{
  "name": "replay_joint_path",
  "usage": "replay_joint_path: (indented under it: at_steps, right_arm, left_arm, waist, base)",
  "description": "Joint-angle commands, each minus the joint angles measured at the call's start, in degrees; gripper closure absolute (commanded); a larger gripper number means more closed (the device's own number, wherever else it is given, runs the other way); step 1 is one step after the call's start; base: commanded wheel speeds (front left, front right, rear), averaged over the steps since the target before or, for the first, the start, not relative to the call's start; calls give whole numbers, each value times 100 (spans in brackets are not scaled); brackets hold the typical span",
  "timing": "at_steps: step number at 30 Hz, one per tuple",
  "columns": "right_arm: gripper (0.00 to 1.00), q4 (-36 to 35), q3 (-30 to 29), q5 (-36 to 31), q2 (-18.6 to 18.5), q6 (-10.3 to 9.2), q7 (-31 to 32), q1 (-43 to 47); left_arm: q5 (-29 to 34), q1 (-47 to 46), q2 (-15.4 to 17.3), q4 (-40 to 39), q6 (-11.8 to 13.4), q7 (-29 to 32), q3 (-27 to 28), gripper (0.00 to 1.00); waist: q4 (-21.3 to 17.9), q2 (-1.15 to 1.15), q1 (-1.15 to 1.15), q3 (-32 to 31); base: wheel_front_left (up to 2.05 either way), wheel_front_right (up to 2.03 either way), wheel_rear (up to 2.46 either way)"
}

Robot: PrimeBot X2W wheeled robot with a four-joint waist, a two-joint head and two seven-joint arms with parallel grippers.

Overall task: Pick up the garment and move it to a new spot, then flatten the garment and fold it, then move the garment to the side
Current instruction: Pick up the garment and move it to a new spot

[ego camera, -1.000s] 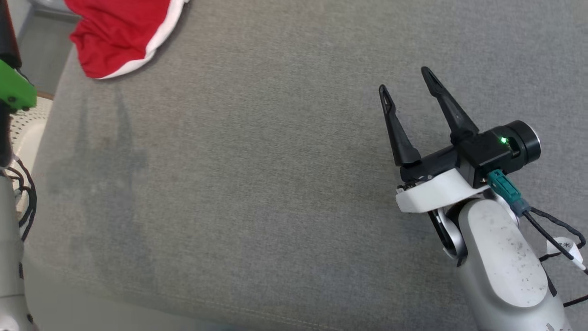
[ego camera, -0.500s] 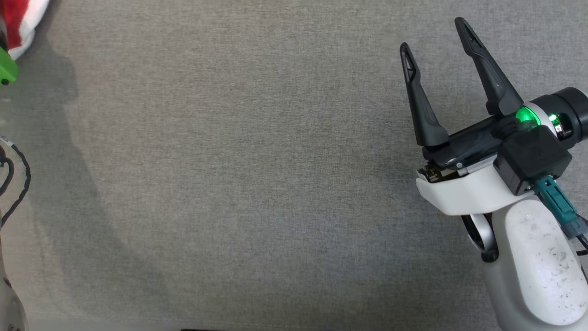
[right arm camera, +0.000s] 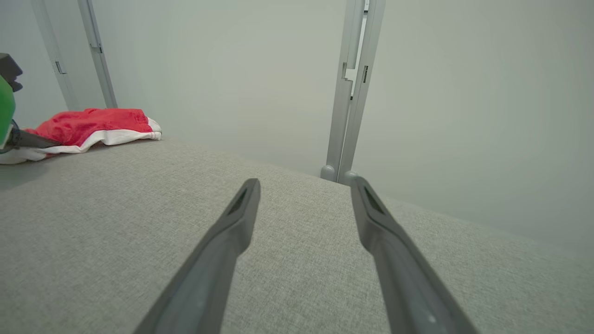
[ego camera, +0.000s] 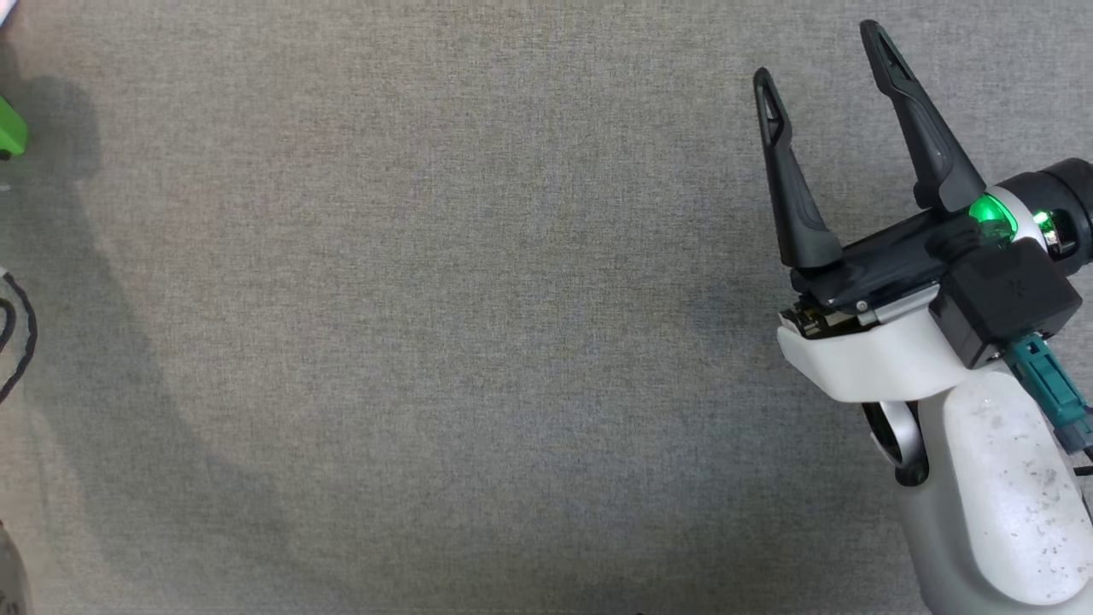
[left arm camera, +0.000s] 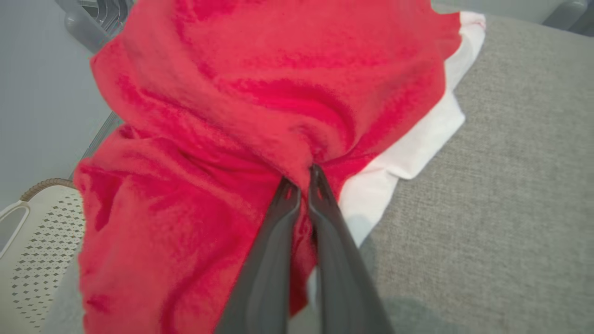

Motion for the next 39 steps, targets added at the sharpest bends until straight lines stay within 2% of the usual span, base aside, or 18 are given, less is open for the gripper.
replay_joint_path:
  at_steps: [1, 9, 16, 19, 28, 32, 39]
  right_arm:
    - [0, 63, -2, 0, 29, -8, -81, -6]
    - [0, 534, -54, 133, 179, -8, -380, 82]
    - [0, 968, -220, 315, 249, -8, -574, 298]
    - [0, 1110, -314, 405, 258, -8, -627, 434]
    - [0, 1338, -655, 701, 262, -8, -684, 868]
    - [0, 1347, -752, 746, 262, -8, -679, 1015]
    - [0, 1298, -847, 846, 262, -8, -679, 1216]
  left_arm:
    - [109, -69, 130, 10, -12, -81, -27, 100]
    - [273, -139, 537, -126, -77, -358, -245, 100]
    - [391, -168, 730, -605, -148, -214, -688, 100]
    - [333, -90, 709, -890, -156, -114, -922, 100]
    - [-207, 240, 682, -2326, -162, 215, -2128, 100]
    - [-502, 327, 684, -3010, -159, 370, -2494, 100]
    - [-916, 731, 565, -3811, -145, 646, -2738, 100]
  waist:
    - [-15, 0, -1, -161]
    - [-233, 0, -1, -914]
    - [-578, 0, -1, -1770]
    - [-753, 0, -1, -2109]
    - [-1367, 0, -1, -2939]
    - [-1651, 0, -1, -3129]
    - [-2017, 0, -1, -3091]
  base:
    - [0, 0, 0]
    - [0, 0, 0]
    - [0, 0, 0]
    - [0, 0, 0]
    - [0, 0, 0]
    - [0, 0, 0]
    - [0, 0, 0]
